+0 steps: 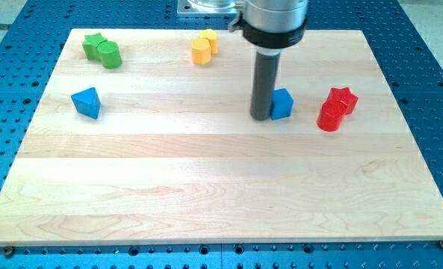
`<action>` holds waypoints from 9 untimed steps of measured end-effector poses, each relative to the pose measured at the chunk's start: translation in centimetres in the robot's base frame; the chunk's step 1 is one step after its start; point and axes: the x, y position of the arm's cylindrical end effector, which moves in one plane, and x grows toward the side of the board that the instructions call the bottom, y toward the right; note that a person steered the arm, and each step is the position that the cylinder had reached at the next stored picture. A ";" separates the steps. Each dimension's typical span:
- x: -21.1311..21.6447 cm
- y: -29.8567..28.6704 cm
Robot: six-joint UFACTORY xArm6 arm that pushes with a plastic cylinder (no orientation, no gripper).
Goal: Move the blue triangle towards the green star
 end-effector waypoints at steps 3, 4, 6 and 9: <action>1.9 0.9; 4.9 -10.8; 1.7 -28.1; -2.0 -34.0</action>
